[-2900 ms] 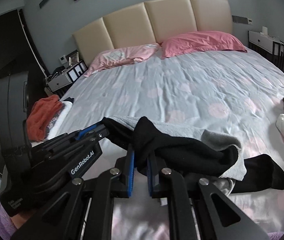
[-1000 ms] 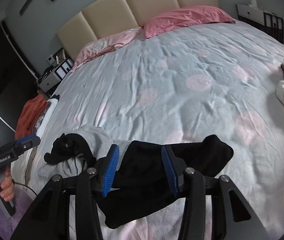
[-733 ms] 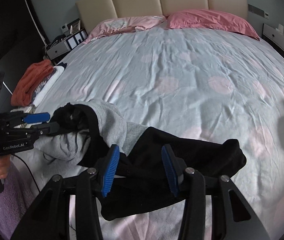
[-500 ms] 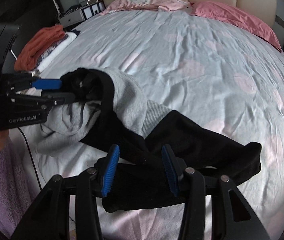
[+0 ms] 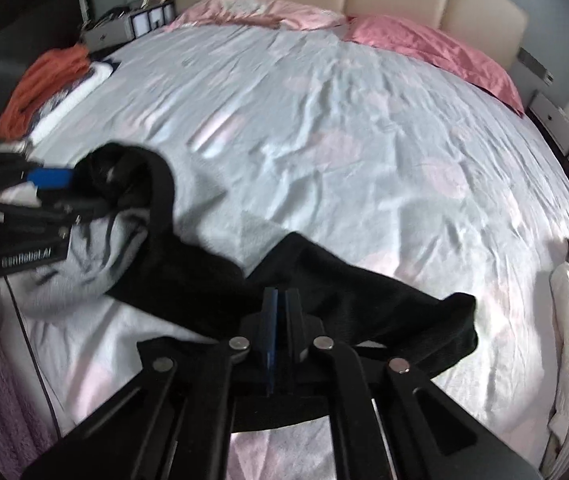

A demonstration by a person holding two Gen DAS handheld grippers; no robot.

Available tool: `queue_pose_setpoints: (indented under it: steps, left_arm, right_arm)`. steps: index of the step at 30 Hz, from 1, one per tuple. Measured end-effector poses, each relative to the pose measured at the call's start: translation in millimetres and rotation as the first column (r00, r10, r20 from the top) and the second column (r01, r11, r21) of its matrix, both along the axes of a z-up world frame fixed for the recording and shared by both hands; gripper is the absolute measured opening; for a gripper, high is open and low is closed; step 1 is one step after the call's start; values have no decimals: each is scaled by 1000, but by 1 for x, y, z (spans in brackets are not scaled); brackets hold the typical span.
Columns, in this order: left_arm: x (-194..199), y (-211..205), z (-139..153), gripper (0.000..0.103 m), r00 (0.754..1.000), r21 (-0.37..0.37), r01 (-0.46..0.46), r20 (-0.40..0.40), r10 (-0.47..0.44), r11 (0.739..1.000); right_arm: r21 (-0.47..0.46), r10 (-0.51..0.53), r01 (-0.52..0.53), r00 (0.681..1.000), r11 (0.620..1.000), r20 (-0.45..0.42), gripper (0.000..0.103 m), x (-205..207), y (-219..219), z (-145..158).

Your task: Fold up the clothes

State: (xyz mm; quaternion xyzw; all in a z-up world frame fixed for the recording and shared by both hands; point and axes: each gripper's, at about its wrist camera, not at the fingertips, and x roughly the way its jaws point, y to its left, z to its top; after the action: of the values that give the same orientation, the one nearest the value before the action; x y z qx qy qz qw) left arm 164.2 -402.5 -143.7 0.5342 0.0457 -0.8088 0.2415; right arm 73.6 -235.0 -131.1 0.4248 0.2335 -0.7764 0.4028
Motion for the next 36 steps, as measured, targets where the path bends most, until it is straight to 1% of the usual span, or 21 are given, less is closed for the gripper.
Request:
queue_pose_setpoints:
  steps: [1,3,6,8,10,11,13,14,16,18,19,20,22,24,26,29,31,33,34,35,36]
  left_arm:
    - [1,0,0,49,1000,-5,-3,-3,3,1000]
    - [2,-1,4,49,1000,-4,-7,-20,7,1000]
    - [3,-1,11,49,999,-4,-7,-46,7,1000]
    - [3,-1,12,49,999,-6,-4,-53,4,1000]
    - [3,-1,13,49,998,-8,-1,-55,0,1000]
    - [3,0,14,49,998,-7,0,-59,-1,1000]
    - [3,0,16,49,997,-4,1,-72,-1,1000]
    - [4,0,18,49,997,-3,0,-78,0,1000]
    - [5,0,19,49,996,0,-1,-87,1,1000]
    - [6,-1,19,49,996,6,-2,-93,3,1000]
    - [7,-1,20,49,996,10,-4,-94,5,1000]
    - [7,-2,20,49,995,13,-7,-95,8,1000]
    - [7,-3,19,49,995,19,-14,-96,16,1000]
    - [8,-6,19,49,995,25,-20,-99,23,999]
    - [9,-8,21,49,994,34,-24,-108,27,999]
    - [11,-12,21,49,992,52,-31,-121,38,998]
    - [12,-15,21,49,991,66,-38,-129,46,997]
    - [13,-18,21,49,989,79,-44,-136,55,996]
    - [14,-19,22,49,988,85,-46,-143,58,995]
    - [15,-20,23,49,987,91,-46,-153,59,995]
    - [16,-20,25,49,985,96,-46,-162,61,994]
  right_arm:
    - [-34,-74,74,997,997,8,1,-13,12,5]
    - [-99,-219,221,975,970,31,1,-40,36,15]
    - [-143,-417,423,906,895,71,0,-76,78,25]
    - [-141,-504,512,859,847,91,0,-96,98,28]
    - [-128,-539,553,832,823,130,0,-109,109,26]
    - [-127,-533,553,830,823,165,0,-113,110,22]
    - [-143,-474,513,849,847,235,1,-113,108,15]
    - [-143,-435,473,870,869,234,4,-106,99,14]
    - [-145,-353,391,906,909,233,5,-93,81,12]
    - [-163,-243,283,943,945,227,5,-80,60,14]
    - [-163,-192,229,958,960,213,9,-72,50,15]
    - [-162,-141,175,970,971,198,16,-65,41,15]
    - [-136,-42,63,987,989,157,24,-46,22,15]
    - [-98,63,-51,991,994,121,26,-26,6,11]
    - [-37,176,-173,981,984,86,34,-3,-11,6]
    - [80,336,-338,941,938,42,42,32,-32,-10]
    - [189,391,-386,920,903,10,42,48,-43,-26]
    - [299,381,-355,924,886,-30,41,51,-51,-45]
    - [327,363,-329,931,886,-46,33,48,-52,-51]
    - [293,337,-312,941,904,-39,12,42,-49,-46]
    - [259,311,-293,950,920,-30,8,35,-46,-41]
